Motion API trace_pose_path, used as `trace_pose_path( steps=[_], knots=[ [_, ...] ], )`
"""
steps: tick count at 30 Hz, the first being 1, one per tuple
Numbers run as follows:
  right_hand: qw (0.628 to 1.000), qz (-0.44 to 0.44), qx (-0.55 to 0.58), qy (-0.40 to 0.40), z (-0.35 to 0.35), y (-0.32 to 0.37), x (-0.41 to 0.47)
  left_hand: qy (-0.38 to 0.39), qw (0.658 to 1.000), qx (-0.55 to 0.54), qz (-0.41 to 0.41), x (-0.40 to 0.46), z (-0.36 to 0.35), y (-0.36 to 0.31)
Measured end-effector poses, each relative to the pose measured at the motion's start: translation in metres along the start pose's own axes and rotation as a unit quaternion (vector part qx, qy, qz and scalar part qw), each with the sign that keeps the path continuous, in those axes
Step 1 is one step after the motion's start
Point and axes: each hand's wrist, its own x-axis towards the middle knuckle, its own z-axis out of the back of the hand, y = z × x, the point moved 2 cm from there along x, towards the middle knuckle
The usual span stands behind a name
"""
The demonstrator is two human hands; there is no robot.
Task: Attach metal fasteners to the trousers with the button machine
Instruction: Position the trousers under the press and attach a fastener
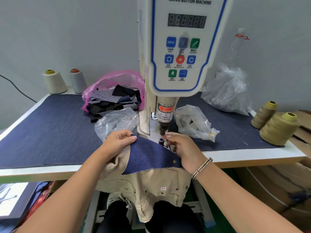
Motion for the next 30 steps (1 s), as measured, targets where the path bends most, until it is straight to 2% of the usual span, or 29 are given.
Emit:
trace_pose_path(
  steps=[5, 14, 16, 18, 20, 22, 23, 25, 27, 30],
  knots=[
    [1.0, -0.009, -0.007, -0.009, -0.002, -0.002, 0.0, -0.001, 1.0, -0.002, 0.002, 0.001, 0.0, 0.0],
    [0.997, -0.016, 0.065, 0.042, -0.001, 0.007, -0.011, -0.011, 1.0, 0.001, 0.005, 0.002, 0.0, 0.0],
    [0.999, -0.006, 0.026, 0.045, 0.0, 0.006, -0.014, -0.01, 1.0, 0.003, 0.005, 0.001, -0.001, 0.0],
    [0.996, 0.011, -0.074, 0.046, 0.0, 0.007, -0.018, -0.009, 1.0, -0.002, 0.002, -0.001, -0.003, -0.001],
    [0.974, 0.072, -0.215, 0.009, -0.002, 0.012, -0.026, -0.019, 1.0, 0.001, -0.005, -0.002, -0.006, -0.001],
    [0.922, 0.197, -0.327, -0.059, -0.01, 0.014, -0.037, -0.034, 0.999, 0.015, -0.014, -0.004, -0.008, -0.004],
    [0.893, 0.264, -0.358, -0.067, -0.02, 0.012, -0.046, -0.04, 0.999, 0.021, -0.02, -0.004, -0.008, -0.005],
    [0.843, 0.36, -0.4, -0.02, -0.05, 0.003, -0.057, -0.048, 0.997, 0.047, -0.03, -0.007, -0.009, -0.006],
    [0.801, 0.394, -0.447, 0.049, -0.084, -0.005, -0.049, -0.066, 0.993, 0.091, -0.025, -0.009, -0.008, -0.003],
    [0.788, 0.348, -0.502, 0.077, -0.126, 0.001, -0.009, -0.128, 0.982, 0.138, 0.0, -0.008, -0.006, 0.0]
  ],
)
